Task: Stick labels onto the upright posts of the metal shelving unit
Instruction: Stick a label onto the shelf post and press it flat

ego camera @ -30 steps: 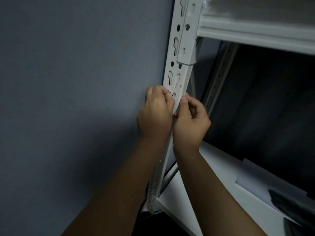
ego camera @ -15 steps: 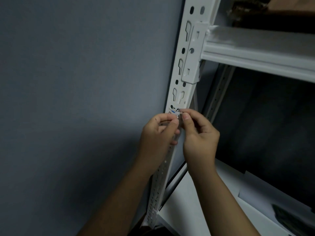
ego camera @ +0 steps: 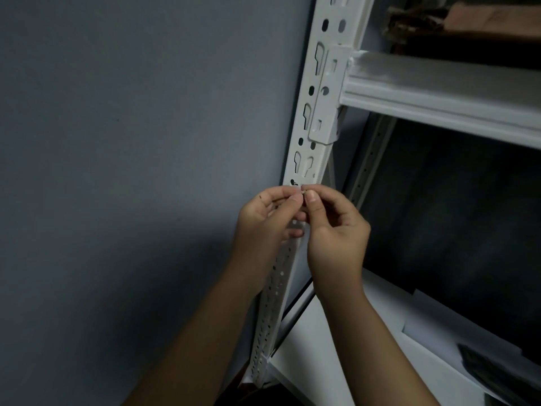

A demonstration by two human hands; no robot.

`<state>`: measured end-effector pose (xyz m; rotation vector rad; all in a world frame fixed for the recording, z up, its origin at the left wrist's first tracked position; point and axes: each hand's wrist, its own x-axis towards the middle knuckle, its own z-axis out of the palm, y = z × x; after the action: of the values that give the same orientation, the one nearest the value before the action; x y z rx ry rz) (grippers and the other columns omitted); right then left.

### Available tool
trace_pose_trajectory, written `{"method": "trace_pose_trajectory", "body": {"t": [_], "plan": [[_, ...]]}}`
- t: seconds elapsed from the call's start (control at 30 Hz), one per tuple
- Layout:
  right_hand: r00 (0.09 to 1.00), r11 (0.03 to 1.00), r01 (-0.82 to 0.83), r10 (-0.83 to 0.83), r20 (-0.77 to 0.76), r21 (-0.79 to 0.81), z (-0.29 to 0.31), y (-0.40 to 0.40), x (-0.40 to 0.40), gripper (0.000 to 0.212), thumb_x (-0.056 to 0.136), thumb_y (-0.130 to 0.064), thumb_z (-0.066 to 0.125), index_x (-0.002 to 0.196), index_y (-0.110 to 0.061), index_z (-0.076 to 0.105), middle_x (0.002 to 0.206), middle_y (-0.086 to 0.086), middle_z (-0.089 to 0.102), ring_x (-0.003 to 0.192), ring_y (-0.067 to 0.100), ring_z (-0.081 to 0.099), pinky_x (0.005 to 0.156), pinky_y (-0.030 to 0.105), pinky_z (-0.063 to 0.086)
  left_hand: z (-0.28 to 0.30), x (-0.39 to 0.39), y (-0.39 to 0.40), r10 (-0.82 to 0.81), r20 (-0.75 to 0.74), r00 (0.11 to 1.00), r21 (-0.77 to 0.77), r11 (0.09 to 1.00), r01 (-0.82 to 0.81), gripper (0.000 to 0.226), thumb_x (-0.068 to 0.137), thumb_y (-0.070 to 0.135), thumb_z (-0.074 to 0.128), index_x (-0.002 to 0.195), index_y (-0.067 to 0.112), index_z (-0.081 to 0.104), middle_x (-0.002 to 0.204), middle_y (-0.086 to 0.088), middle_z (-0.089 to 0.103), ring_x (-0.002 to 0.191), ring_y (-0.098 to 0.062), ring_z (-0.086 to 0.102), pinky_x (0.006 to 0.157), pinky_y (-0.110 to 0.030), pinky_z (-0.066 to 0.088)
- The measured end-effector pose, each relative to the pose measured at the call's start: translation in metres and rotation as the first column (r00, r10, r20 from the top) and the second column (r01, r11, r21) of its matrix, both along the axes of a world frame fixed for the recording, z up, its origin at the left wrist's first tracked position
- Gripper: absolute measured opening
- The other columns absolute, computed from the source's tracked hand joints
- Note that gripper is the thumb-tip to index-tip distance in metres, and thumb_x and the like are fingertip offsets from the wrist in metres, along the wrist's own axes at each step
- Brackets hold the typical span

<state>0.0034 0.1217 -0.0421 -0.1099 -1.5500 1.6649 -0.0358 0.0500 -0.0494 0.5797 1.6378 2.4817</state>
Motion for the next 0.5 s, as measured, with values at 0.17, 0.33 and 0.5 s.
{"method": "trace_pose_trajectory", "body": {"t": [0.17, 0.33, 0.5], "plan": [[1.000, 1.000, -0.024, 0.024, 0.012, 0.000, 0.005, -0.004, 0.003, 0.018, 0.090, 0.002, 0.058, 0.087, -0.011, 0.069, 0.093, 0.009, 0.069, 0.075, -0.002, 0.066, 0.064, 0.010, 0.050, 0.004, 0.001, -0.002, -0.007, 0.032, 0.999, 0.021, 1.000, 0.006, 0.009, 0.090, 0.016, 0.059, 0.094, 0.013, 0.067, 0.075, -0.007, 0.066, 0.073, -0.015, 0.064, 0.063, -0.025, 0.053], [1.000, 1.000, -0.006, 0.005, 0.025, 0.026, 0.006, -0.004, 0.006, 0.020, 0.090, -0.001, 0.061, 0.086, -0.019, 0.070, 0.098, 0.010, 0.070, 0.086, 0.005, 0.068, 0.071, 0.013, 0.051, 0.009, 0.003, -0.005, -0.034, 0.056, 0.998, 0.009, 0.999, 0.034, 0.017, 0.093, 0.018, 0.056, 0.101, 0.009, 0.067, 0.088, -0.016, 0.067, 0.078, -0.018, 0.065, 0.069, -0.028, 0.055], [0.997, 0.998, -0.061, 0.062, 0.051, -0.031, 0.005, -0.004, 0.009, 0.017, 0.088, -0.002, 0.063, 0.087, -0.017, 0.072, 0.092, 0.004, 0.073, 0.090, 0.013, 0.069, 0.079, 0.022, 0.055, 0.011, 0.007, -0.006, -0.087, 0.085, 0.993, 0.037, 0.996, 0.084, 0.016, 0.095, 0.016, 0.051, 0.093, 0.012, 0.067, 0.075, -0.003, 0.066, 0.071, -0.009, 0.061, 0.063, -0.023, 0.051]]}}
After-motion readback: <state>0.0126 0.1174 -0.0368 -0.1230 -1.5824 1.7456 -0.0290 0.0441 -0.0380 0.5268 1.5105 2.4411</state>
